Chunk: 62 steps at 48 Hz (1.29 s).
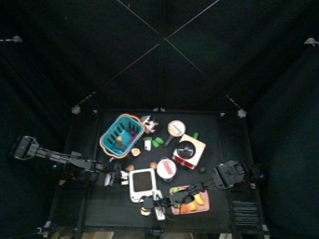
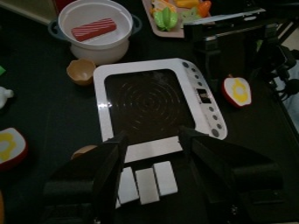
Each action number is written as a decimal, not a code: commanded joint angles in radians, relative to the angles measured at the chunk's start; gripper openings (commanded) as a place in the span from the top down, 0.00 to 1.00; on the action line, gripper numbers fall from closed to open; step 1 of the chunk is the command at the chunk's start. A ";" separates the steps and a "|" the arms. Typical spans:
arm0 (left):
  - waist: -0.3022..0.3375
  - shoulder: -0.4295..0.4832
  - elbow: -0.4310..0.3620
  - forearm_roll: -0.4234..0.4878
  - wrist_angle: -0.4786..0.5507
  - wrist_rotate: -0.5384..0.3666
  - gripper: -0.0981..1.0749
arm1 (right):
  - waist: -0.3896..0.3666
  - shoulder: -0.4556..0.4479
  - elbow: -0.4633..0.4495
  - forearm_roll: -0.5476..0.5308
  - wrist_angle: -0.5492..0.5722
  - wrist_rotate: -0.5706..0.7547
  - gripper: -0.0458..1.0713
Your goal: Grab apple half
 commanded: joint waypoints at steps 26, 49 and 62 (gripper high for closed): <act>-0.003 0.000 -0.012 -0.002 -0.005 0.000 0.18 | 0.000 0.014 -0.080 -0.021 0.044 -0.002 0.07; -0.003 0.000 -0.006 -0.002 -0.003 -0.002 0.18 | -0.029 0.028 -0.081 -0.031 0.028 -0.002 0.07; -0.003 0.000 -0.006 -0.002 -0.005 -0.002 0.18 | -0.035 0.029 -0.083 -0.034 0.026 -0.002 0.19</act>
